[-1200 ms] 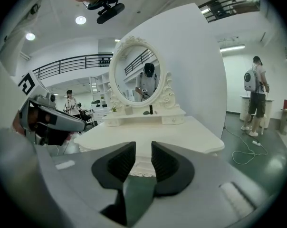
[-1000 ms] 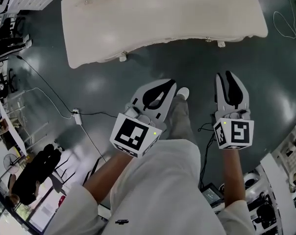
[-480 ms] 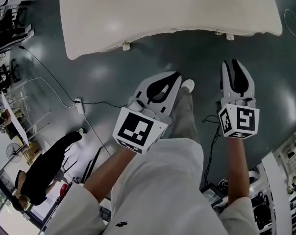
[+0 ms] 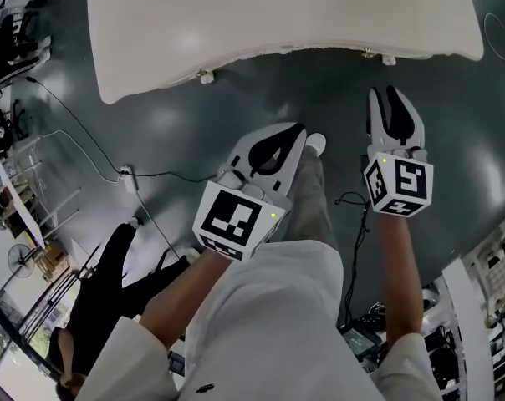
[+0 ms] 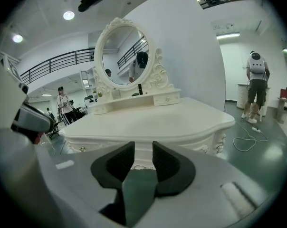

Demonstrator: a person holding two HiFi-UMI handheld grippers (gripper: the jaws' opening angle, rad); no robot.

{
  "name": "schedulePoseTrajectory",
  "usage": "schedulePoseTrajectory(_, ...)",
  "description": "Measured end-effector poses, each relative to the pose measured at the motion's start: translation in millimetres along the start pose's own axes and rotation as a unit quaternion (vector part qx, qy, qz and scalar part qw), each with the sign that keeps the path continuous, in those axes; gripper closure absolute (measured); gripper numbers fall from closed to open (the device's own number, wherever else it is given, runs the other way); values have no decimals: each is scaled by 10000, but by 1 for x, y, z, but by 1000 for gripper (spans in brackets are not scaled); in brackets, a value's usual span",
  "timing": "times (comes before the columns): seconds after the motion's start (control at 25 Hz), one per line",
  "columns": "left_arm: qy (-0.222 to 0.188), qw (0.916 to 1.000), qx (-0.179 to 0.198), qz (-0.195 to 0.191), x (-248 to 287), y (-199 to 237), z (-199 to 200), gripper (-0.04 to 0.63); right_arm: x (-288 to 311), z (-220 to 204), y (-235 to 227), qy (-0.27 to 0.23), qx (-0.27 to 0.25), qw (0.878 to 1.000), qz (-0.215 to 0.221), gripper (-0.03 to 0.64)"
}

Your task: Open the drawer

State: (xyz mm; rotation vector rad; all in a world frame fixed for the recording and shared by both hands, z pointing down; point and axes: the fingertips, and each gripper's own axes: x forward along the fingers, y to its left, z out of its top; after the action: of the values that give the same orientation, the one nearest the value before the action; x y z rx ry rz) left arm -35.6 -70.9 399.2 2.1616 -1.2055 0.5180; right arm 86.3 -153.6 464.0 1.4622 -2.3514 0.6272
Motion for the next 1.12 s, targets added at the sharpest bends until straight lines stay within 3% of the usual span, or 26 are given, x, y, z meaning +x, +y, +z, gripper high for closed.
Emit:
schedulePoseTrajectory(0.32, 235, 9997, -71, 33, 16, 10, -26, 586, 33, -29, -15, 247, 51, 9996, -101, 489)
schedulePoseTrajectory(1.12, 251, 9988, -349, 249, 18, 27, -45, 586, 71, -70, -36, 516, -61, 9978, -415, 459)
